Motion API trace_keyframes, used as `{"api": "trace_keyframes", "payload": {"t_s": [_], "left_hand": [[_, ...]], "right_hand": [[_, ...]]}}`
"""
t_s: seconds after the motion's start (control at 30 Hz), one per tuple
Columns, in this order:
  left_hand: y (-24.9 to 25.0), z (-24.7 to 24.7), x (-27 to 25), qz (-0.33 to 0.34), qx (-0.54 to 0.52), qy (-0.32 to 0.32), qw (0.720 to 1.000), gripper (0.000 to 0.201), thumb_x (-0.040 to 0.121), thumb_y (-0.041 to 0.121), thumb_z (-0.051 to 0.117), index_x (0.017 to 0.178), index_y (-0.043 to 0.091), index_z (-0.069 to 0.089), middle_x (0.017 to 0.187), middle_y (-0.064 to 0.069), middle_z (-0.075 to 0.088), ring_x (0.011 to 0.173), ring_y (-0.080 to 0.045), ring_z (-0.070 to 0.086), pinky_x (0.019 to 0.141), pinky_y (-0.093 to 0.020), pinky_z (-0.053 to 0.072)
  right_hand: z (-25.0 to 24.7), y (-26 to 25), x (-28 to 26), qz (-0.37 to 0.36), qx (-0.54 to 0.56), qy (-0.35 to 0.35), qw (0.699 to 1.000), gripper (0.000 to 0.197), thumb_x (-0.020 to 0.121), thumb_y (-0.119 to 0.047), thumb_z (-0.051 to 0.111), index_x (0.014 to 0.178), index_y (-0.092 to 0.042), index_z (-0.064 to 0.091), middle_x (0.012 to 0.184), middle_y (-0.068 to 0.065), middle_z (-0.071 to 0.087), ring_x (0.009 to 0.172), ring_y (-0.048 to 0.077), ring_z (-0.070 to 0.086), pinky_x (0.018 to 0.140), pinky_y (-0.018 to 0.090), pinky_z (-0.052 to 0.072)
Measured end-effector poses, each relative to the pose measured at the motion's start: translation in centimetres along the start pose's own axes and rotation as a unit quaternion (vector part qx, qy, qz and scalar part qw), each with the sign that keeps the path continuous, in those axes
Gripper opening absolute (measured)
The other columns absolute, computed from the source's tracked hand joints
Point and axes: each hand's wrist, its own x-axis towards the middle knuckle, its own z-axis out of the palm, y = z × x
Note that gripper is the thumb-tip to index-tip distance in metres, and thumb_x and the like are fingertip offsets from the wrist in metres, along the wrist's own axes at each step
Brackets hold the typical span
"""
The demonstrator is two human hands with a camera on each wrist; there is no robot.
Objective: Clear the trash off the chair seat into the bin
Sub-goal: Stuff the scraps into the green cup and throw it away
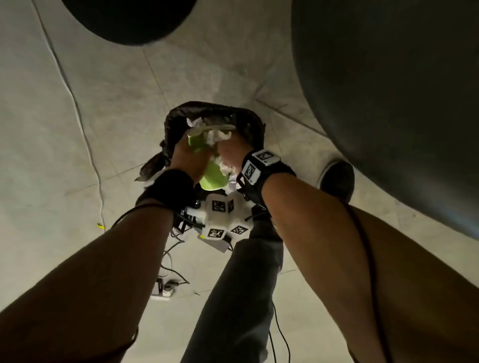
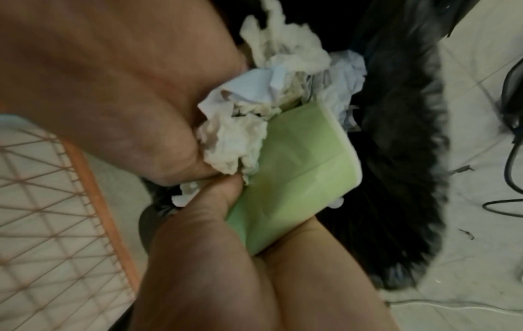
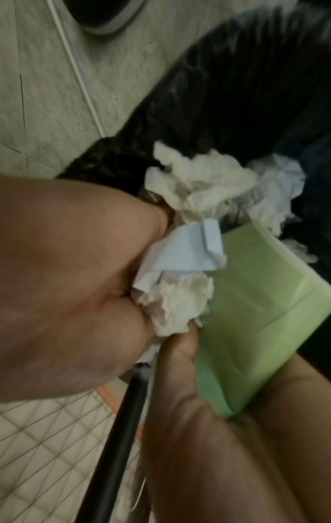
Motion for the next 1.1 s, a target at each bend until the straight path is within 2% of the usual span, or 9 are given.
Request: {"api": "trace_keyframes", "payload": {"t_s": [0.07,0.2,0.33,0.43,0.6,0.73,0.87,0.97,1.1], "left_hand": [[-0.7,1.6,2.2,-0.019,0.054,-0.005,0.998,0.04,0.08,-0.003,0.061,0.119,0.006,0.059,0.099,-0.009,0.066,0.089,-0.024,0.064,0.079,-0.035,0.053],[-2.4,2.6,5.4,-0.036,0.156,-0.024,0.987,0.064,0.069,0.011,0.056,0.132,0.016,0.052,0.121,-0.02,0.063,0.113,-0.036,0.06,0.097,-0.049,0.05],[-1.0,2.1,5.0,-0.034,0.244,-0.07,0.967,0.064,0.075,0.016,0.063,0.137,0.015,0.047,0.129,-0.018,0.059,0.118,-0.036,0.056,0.101,-0.046,0.046],[0.2,1.2,3.7,-0.02,0.284,-0.075,0.956,0.073,0.062,0.035,0.063,0.133,0.02,0.052,0.125,-0.015,0.062,0.116,-0.035,0.059,0.098,-0.044,0.048],[0.5,0.0,2.5,-0.006,0.349,-0.055,0.935,0.079,0.075,0.033,0.074,0.143,0.021,0.035,0.135,-0.02,0.051,0.12,-0.042,0.052,0.098,-0.049,0.046],[-0.4,1.3,3.3,-0.057,0.37,-0.081,0.924,0.081,0.078,0.038,0.068,0.145,0.038,0.023,0.125,-0.019,0.06,0.105,-0.043,0.063,0.086,-0.053,0.054],[-0.8,2.9,4.0,-0.049,0.39,-0.066,0.917,0.078,0.084,0.029,0.065,0.148,0.037,0.021,0.13,-0.022,0.056,0.113,-0.046,0.057,0.089,-0.057,0.052],[-0.6,2.5,3.2,-0.067,0.331,-0.066,0.939,0.089,0.074,0.028,0.077,0.144,0.04,0.024,0.134,-0.018,0.053,0.112,-0.045,0.057,0.081,-0.058,0.055],[0.5,0.0,0.0,-0.066,0.243,-0.04,0.967,0.089,0.067,0.018,0.084,0.135,0.034,0.029,0.124,-0.005,0.058,0.098,-0.034,0.061,0.048,-0.041,0.059]], "right_hand": [[0.2,1.1,1.8,0.021,-0.019,-0.011,1.0,0.018,0.1,-0.01,0.042,0.111,-0.015,0.054,0.101,0.006,0.048,0.1,0.017,0.04,0.077,0.024,0.041],[1.1,2.1,3.2,0.038,-0.046,-0.049,0.997,0.039,0.104,-0.006,0.032,0.141,0.003,0.038,0.147,0.019,0.041,0.132,0.029,0.041,0.098,0.021,0.028],[0.9,1.7,2.6,0.057,-0.062,-0.005,0.996,0.04,0.101,-0.013,0.04,0.139,0.0,0.044,0.144,0.019,0.047,0.131,0.031,0.046,0.101,0.029,0.037],[0.7,1.0,1.5,0.068,-0.061,0.006,0.996,0.044,0.098,-0.017,0.047,0.139,-0.002,0.045,0.141,0.017,0.05,0.13,0.031,0.048,0.099,0.03,0.039],[0.3,0.6,0.3,0.078,-0.081,0.074,0.991,0.093,0.087,-0.021,0.062,0.155,-0.015,-0.001,0.156,0.012,0.031,0.141,0.03,0.035,0.115,0.039,0.03],[0.7,0.8,2.4,0.09,-0.139,0.038,0.985,0.093,0.094,-0.038,0.051,0.152,-0.012,-0.016,0.164,0.008,-0.001,0.151,0.026,0.002,0.122,0.039,0.005],[-0.3,1.6,3.9,0.08,-0.14,0.028,0.986,0.062,0.101,-0.023,0.044,0.153,-0.007,0.014,0.148,-0.001,0.032,0.137,0.016,0.031,0.106,0.018,0.024],[-0.5,1.2,2.7,0.074,-0.121,0.002,0.99,0.071,0.099,-0.022,0.047,0.154,-0.01,0.004,0.16,0.007,0.018,0.146,0.025,0.021,0.115,0.027,0.02],[0.0,-0.2,-1.2,0.025,-0.117,0.075,0.99,0.094,0.079,-0.019,0.069,0.154,-0.023,0.013,0.159,0.008,0.022,0.145,0.029,0.028,0.115,0.044,0.03]]}}
